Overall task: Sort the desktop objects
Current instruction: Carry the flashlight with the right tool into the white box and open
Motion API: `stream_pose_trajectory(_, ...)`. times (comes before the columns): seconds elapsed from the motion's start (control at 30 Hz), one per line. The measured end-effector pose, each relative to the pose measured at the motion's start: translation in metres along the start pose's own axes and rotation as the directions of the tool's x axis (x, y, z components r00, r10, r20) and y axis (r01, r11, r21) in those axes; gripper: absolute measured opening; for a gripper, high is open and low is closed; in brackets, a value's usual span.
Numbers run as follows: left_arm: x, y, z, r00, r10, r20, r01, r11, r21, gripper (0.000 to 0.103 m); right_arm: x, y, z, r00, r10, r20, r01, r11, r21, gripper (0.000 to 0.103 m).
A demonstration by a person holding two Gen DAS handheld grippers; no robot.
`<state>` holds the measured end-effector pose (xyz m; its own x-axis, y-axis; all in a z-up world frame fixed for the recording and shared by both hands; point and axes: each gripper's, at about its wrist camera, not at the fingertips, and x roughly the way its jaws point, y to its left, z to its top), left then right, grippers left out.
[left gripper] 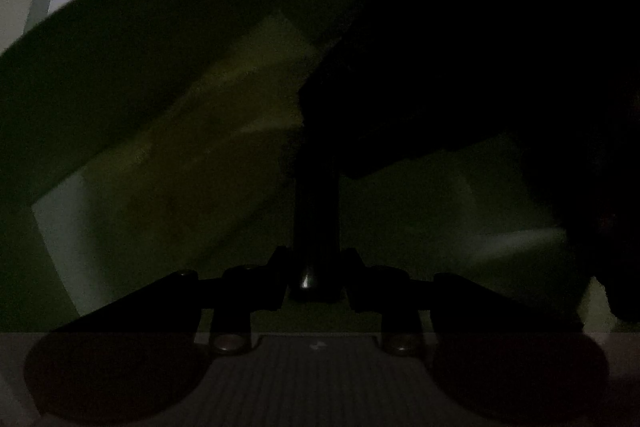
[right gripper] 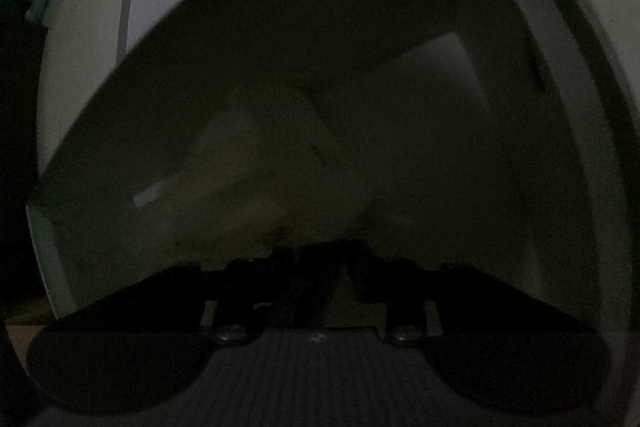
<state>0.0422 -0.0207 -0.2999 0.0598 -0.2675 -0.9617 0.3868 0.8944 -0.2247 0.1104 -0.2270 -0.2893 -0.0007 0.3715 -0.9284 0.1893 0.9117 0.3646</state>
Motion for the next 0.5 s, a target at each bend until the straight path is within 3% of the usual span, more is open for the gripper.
stream_pose_trajectory(0.27, 0.02, -0.004, -0.009, 0.998, 0.029, -0.06, -0.028, 0.999, 0.015, 0.025, 0.005, -0.007, -0.002, 1.0, 0.004, -0.012, -0.004, 1.0, -0.011, 0.033)
stream_pose_trajectory(0.5, 0.028, 0.016, -0.015, 0.994, 0.06, -0.091, -0.061, 0.998, -0.012, 0.025, -0.012, -0.014, -0.001, 1.0, 0.007, -0.01, -0.008, 0.999, -0.037, 0.034)
